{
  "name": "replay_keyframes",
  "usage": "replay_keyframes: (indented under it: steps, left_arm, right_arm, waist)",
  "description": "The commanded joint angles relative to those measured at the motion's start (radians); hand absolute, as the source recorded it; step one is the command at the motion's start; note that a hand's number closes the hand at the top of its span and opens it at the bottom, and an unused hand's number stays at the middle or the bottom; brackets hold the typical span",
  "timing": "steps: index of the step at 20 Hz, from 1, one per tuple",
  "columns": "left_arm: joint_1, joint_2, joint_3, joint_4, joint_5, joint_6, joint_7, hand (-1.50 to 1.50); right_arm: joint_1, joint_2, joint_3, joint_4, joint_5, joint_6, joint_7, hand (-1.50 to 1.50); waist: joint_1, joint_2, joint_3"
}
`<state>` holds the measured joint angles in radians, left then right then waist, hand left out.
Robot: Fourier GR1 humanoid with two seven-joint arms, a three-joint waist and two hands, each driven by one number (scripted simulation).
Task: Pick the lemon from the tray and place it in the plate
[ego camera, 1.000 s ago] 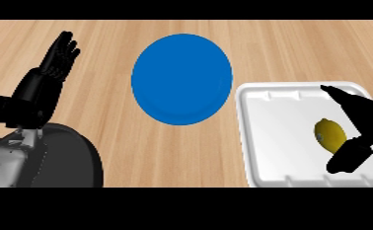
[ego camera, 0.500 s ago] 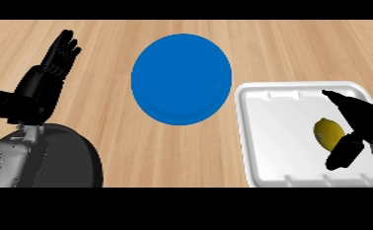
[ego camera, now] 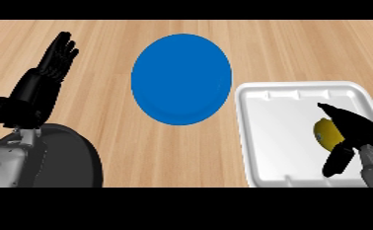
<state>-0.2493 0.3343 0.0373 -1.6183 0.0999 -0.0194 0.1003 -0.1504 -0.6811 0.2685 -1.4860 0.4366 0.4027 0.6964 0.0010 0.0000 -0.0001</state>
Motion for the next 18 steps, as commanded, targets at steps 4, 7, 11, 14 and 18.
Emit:
replay_keyframes:
  steps: [4, 7, 11, 14, 18]
  left_arm:
    - [0.01, 0.01, 0.063, 0.016, 0.011, -0.061, -0.018, 0.0]
    - [-0.057, -0.041, 0.008, 0.023, -0.035, 0.002, 0.03, 0.0]
    - [0.017, -0.02, 0.048, 0.001, 0.001, -0.044, -0.001, 0.0]
    - [-0.002, -0.018, 0.039, -0.026, -0.02, -0.017, 0.046, 0.0]
    - [0.022, -0.001, 0.063, -0.029, -0.026, -0.006, 0.052, 0.0]
  right_arm:
    - [-0.018, 0.046, -0.029, 0.142, 0.142, 0.003, -0.093, -1.5]
    - [-0.033, 0.071, -0.046, 0.19, 0.171, -0.15, -0.241, 1.5]
    - [-0.032, 0.073, -0.027, 0.09, 0.273, -0.224, -0.208, 1.5]
    - [0.157, 0.142, -0.041, -0.071, 0.311, -0.318, 0.052, 1.5]
    - [0.363, 0.201, -0.028, -0.235, 0.408, -0.43, 0.252, 1.5]
  waist:
    - [0.001, 0.001, 0.0]
    - [0.0, 0.003, 0.001]
    - [0.001, -0.001, 0.0]
    - [-0.027, -0.008, -0.001]
    - [-0.067, -0.019, -0.003]
